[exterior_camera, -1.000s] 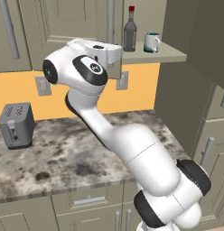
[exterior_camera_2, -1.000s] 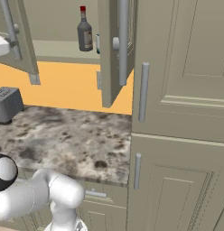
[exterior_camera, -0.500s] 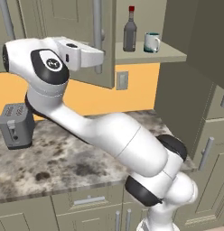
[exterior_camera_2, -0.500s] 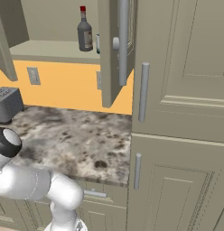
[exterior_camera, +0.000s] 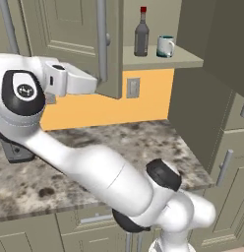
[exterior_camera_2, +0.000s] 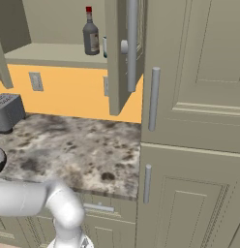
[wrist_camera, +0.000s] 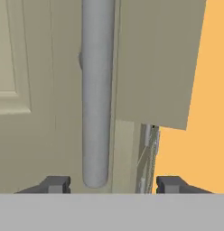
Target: Open the cabinet directly in front. Then move the liquor and the mug to the dining counter with the jar on it.
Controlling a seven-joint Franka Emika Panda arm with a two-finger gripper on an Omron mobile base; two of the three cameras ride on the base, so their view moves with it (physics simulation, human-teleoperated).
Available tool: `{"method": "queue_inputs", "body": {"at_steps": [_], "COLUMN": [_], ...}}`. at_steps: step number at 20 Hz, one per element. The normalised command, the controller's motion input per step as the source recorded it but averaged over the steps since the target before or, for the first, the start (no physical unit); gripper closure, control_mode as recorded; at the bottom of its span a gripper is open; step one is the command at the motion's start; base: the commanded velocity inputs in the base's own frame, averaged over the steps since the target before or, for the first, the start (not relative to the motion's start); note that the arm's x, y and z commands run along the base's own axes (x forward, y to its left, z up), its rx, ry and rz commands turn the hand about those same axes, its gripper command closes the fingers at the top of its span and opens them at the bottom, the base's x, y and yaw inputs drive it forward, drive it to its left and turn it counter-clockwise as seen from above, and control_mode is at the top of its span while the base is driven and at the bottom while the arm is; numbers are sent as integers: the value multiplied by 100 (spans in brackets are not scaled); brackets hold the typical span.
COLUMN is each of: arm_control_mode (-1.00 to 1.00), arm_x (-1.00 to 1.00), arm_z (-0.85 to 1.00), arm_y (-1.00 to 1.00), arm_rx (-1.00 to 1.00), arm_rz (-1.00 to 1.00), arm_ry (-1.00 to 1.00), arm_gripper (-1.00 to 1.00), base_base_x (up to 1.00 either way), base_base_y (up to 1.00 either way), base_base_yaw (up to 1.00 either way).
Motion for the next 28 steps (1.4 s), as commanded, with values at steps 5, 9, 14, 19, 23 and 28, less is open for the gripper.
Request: {"method": "queue_inputs", "body": {"at_steps": [5, 9, 14, 19, 23, 28], "arm_control_mode": [-100, -100, -100, -100, -100, -100], "arm_x": [-100, -100, -100, -88, -33, -10], "arm_z": [-59, -78, -75, -42, 57, 79], "arm_y": [-41, -100, -100, -100, -98, -67], "arm_rx": [2, 15, 13, 14, 29, 24], "arm_rz": [13, 36, 39, 43, 43, 42], "arm_ry": [-2, -8, -15, -29, -28, -14], "arm_gripper": [-100, -100, -100, -100, -100, -100], "base_base_x": [0, 0, 0, 0, 0, 0], "base_base_y": [0, 0, 0, 0, 0, 0], "base_base_yaw": [0, 0, 0, 0, 0, 0]}}
